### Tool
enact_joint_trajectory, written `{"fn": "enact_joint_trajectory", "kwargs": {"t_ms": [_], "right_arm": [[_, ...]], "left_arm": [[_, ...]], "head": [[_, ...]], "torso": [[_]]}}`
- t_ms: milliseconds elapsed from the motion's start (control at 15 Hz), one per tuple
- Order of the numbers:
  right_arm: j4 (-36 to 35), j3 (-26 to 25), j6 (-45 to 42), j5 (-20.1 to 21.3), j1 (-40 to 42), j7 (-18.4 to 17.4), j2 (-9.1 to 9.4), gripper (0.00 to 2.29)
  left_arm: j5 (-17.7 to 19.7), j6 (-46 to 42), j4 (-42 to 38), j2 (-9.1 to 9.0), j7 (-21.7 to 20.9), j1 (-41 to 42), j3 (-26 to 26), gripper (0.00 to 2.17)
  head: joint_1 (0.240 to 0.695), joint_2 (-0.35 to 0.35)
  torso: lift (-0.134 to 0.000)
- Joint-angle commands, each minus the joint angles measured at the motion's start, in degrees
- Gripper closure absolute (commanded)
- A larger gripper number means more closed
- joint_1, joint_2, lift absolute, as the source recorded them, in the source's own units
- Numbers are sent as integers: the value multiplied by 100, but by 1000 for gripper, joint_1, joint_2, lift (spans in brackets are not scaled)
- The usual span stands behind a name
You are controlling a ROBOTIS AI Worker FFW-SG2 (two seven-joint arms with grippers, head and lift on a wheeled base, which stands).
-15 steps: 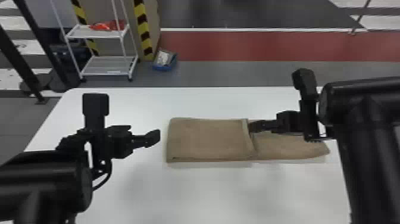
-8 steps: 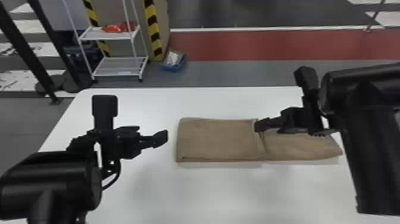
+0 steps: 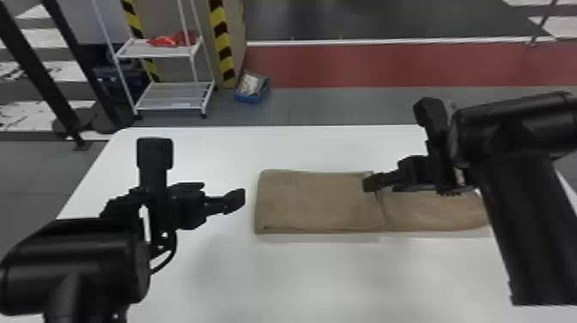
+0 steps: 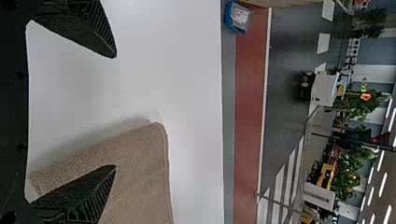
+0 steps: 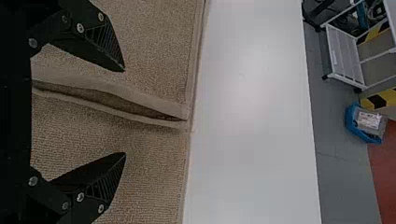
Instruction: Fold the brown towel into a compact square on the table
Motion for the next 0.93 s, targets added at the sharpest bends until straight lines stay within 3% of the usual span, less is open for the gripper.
{"fn": "enact_joint_trajectory", "kwargs": {"t_ms": [0, 400, 867], "right_arm": [[88, 13, -245, -8, -17, 0, 5, 289], [413, 171, -386, -78, -114, -18, 5, 289], [281, 250, -351, -430, -70, 8, 5, 346]], "left_arm": [[-5, 0, 0, -15, -1, 14, 9, 33], [-5, 0, 0, -15, -10, 50, 35, 33], [-5, 0, -8, -15, -45, 67, 88, 33]], "head": [[695, 75], [695, 85], [695, 109]], "torso": [[-124], [-124], [-124]]}}
